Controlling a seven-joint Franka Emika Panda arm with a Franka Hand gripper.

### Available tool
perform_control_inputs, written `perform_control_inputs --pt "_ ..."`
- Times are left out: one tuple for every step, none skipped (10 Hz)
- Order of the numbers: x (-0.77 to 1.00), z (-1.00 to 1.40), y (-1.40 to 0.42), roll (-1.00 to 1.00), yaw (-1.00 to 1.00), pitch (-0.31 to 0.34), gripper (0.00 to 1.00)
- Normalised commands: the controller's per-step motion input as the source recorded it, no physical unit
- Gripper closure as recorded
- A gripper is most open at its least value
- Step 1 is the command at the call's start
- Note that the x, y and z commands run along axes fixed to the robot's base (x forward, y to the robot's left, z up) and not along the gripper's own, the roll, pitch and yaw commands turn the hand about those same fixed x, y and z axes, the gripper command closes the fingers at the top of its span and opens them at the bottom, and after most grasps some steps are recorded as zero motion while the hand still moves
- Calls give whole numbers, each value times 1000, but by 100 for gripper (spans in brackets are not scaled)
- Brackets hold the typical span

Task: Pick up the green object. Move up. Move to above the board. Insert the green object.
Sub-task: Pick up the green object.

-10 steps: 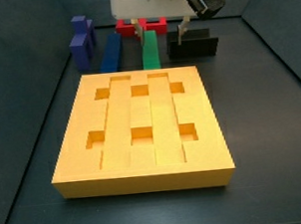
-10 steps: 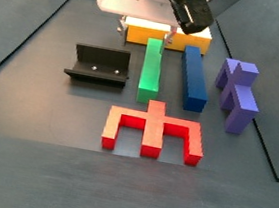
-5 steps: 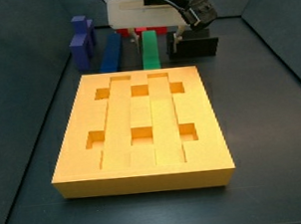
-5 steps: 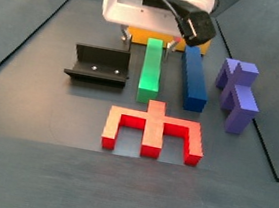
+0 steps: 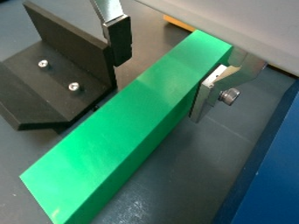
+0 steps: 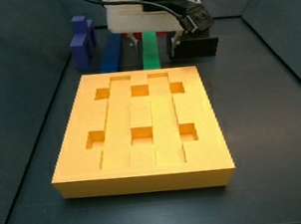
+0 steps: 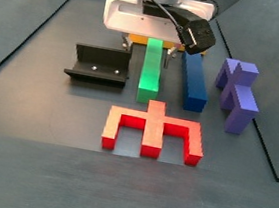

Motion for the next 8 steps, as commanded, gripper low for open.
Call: perform_control_inputs --pt "0 -137 0 0 0 0 0" --pt "0 -34 0 0 0 0 0" --pt "0 0 0 0 0 0 0" --pt "0 0 0 0 0 0 100" --pt "0 0 0 0 0 0 100" --pt "0 0 0 0 0 0 100" --pt "0 0 0 0 0 0 100" --pt "0 0 0 0 0 0 100"
